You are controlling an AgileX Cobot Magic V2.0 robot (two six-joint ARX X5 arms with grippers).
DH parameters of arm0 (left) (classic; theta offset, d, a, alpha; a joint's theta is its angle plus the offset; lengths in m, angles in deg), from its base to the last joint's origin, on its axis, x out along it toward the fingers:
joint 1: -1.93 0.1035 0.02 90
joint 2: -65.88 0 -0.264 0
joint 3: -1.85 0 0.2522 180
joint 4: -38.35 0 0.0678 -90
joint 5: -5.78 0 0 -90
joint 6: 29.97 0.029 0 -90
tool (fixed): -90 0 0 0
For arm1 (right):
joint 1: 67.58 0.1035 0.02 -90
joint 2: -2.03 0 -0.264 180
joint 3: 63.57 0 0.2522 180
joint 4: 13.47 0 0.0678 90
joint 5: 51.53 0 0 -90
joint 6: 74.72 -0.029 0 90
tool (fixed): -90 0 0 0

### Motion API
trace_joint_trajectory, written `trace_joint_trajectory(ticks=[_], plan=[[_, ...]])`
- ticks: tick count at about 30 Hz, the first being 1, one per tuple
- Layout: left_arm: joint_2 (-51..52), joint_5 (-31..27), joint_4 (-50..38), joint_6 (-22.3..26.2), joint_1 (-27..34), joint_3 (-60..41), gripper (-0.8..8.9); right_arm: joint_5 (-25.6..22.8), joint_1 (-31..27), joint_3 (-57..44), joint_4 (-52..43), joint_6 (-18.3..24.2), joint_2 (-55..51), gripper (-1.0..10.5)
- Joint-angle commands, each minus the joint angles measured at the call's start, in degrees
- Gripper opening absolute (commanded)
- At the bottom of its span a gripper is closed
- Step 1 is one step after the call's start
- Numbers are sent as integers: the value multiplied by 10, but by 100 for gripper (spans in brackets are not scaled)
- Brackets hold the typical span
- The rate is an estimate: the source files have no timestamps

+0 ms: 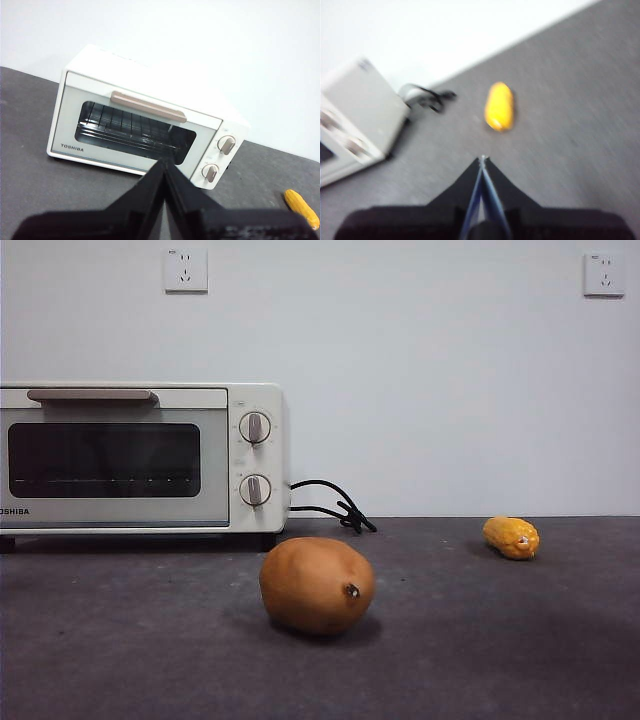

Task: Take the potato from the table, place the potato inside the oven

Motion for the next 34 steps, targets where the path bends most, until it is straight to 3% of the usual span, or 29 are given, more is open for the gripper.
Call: trace_joint_trajectory(ticks=[1,11,14,22,29,34], plan=[[-39,-1,20,23,0,35,-6,5,1,39,-8,-12,-1,1],[-214,0,46,46,0,143,-5,8,1,186,-5,-5,35,1],[-260,0,46,47,0,170,-5,28,1,236,9,-5,77,0],[-365,0,64,107,0,243,-5,139,1,381,93,26,246,-1],[-431,4,73,137,2,301,-6,202,1,507,198,25,398,-1],[-486,94,74,136,22,337,-7,270,1,570,250,37,477,-1]])
